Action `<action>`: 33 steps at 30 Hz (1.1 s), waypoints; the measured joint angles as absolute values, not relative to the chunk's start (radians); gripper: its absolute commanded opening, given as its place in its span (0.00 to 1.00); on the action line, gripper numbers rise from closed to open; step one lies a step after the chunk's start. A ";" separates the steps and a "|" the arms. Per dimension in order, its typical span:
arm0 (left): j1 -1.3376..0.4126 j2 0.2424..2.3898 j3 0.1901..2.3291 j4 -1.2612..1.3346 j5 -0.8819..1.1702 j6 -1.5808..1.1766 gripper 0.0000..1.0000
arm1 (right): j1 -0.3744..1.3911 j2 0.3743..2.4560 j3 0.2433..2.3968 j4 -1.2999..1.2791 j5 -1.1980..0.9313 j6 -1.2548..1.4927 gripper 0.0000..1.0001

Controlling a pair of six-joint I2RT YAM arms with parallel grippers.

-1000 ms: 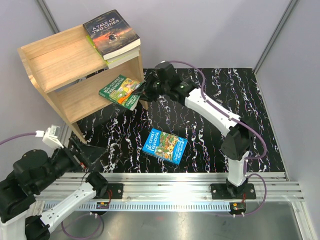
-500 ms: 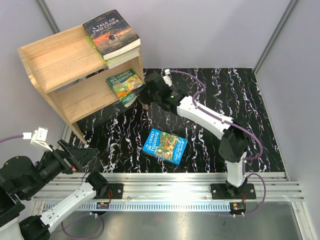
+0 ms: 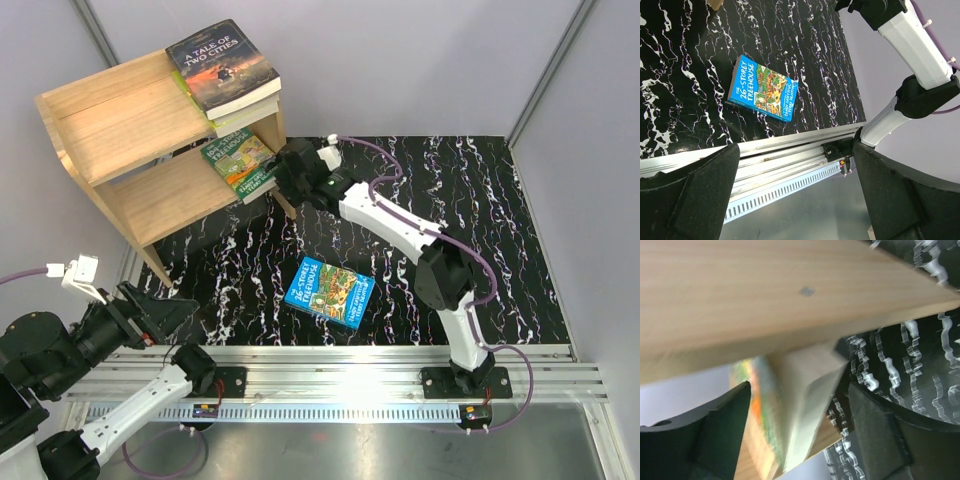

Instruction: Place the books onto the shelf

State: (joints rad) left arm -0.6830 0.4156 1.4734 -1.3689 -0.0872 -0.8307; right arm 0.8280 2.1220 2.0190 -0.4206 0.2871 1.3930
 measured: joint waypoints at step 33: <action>-0.697 0.730 0.772 -0.941 0.074 -0.791 0.99 | 0.689 1.150 0.862 -0.610 0.039 1.041 1.00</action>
